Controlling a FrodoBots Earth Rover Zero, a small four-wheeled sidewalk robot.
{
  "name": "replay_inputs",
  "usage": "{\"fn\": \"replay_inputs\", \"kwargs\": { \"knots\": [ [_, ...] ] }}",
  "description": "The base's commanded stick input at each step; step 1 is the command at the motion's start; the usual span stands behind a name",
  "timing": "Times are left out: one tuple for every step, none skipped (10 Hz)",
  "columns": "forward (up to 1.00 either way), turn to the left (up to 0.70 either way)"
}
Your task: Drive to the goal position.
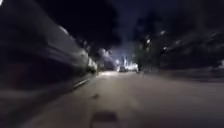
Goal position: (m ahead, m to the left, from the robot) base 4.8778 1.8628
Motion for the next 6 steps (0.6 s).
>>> {"fn": "replay_inputs", "kwargs": {
  "knots": [
    [0.7, -0.22],
    [0.7, -0.27],
    [0.7, -0.11],
    [0.7, 0.0],
    [0.7, 0.0],
    [0.7, 0.0]
  ]
}}
